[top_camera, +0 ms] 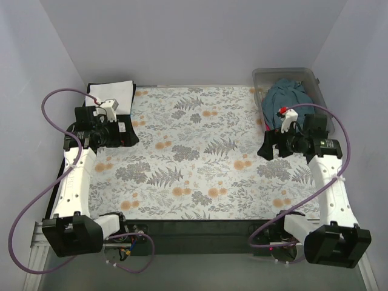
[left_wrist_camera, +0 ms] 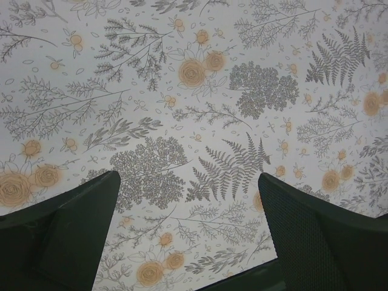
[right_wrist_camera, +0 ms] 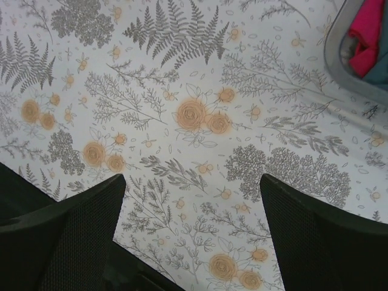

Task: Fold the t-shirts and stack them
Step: Grab the tshirt from the pile

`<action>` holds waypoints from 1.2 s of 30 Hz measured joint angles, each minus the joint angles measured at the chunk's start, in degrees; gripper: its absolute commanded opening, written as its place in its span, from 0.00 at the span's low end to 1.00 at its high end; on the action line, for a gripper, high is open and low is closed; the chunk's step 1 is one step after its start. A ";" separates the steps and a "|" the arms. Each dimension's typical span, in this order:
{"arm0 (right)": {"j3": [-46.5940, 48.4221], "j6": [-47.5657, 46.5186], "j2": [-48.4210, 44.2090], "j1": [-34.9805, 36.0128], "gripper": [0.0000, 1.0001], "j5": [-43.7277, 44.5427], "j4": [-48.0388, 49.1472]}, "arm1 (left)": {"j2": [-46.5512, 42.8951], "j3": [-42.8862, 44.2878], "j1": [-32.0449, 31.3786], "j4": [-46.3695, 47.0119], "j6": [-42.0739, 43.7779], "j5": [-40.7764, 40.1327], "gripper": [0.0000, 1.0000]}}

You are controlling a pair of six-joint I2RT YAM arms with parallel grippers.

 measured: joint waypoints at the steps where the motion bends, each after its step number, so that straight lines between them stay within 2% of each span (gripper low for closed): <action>1: 2.80 -0.15 2.36 -0.07 0.98 -0.33 -0.63 | 1.40 1.25 0.00 -0.13 0.07 0.48 0.98; 6: 20.28 -1.36 14.64 -0.70 0.98 -0.61 -4.00 | 4.59 4.90 0.00 0.35 -0.48 2.34 0.98; 12: 41.40 -3.43 31.06 -5.60 0.98 0.26 -6.73 | 6.19 9.40 0.00 0.98 -1.53 4.87 0.98; 20: 59.39 -4.35 52.26 -7.41 0.98 7.26 -7.54 | 6.32 9.11 0.00 1.25 -1.97 6.56 0.98; 27: 67.14 -4.11 66.66 -7.34 0.98 12.41 -5.79 | 6.54 8.41 0.00 0.44 -1.92 6.71 0.98; 36: 67.93 -3.74 74.95 -7.34 0.98 15.76 -0.96 | 7.39 7.98 0.00 0.28 -1.97 6.40 0.98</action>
